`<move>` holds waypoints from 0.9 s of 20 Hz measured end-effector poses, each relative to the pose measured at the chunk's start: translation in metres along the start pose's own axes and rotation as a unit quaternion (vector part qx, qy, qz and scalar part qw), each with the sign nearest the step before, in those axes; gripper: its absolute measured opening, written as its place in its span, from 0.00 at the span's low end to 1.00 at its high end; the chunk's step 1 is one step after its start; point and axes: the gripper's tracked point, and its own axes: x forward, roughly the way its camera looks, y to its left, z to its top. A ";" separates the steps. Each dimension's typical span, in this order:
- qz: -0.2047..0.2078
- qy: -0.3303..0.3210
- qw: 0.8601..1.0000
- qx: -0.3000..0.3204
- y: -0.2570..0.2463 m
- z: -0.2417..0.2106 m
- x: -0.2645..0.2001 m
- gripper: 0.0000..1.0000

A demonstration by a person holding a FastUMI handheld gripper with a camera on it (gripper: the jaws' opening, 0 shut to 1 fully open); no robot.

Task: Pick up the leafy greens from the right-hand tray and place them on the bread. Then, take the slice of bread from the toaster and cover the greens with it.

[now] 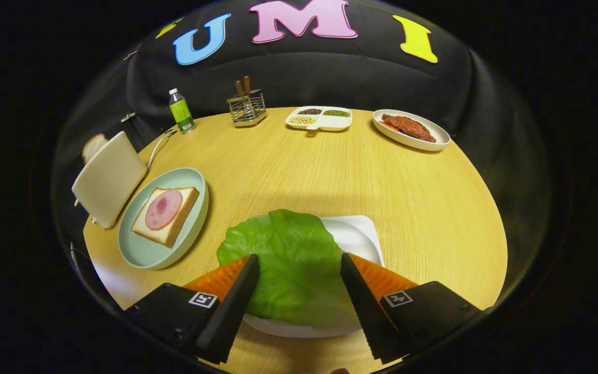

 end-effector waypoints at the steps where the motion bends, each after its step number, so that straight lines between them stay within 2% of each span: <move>1: 0.000 0.003 1.000 -0.008 0.001 -0.002 -0.001 0.99; 3: -0.007 0.001 0.999 -0.044 0.002 -0.006 0.000 0.98; 5: -0.007 -0.003 0.999 -0.042 0.005 -0.005 0.001 0.95; 6: -0.009 -0.003 0.999 -0.040 0.005 -0.006 -0.001 0.85; 8: -0.013 -0.003 0.999 -0.046 0.004 -0.007 -0.001 0.82; 9: -0.012 -0.003 0.999 -0.047 0.003 -0.006 -0.001 0.68; 10: -0.009 0.002 0.999 -0.050 0.004 -0.007 0.000 0.64; 14: -0.010 0.005 0.999 -0.047 -0.001 -0.005 0.001 0.26; 16: -0.010 0.006 0.999 -0.038 -0.004 -0.005 0.001 0.24; 17: -0.010 0.010 1.000 -0.027 -0.006 -0.005 0.001 0.13; 18: -0.007 0.013 1.000 -0.015 -0.006 -0.003 0.001 0.09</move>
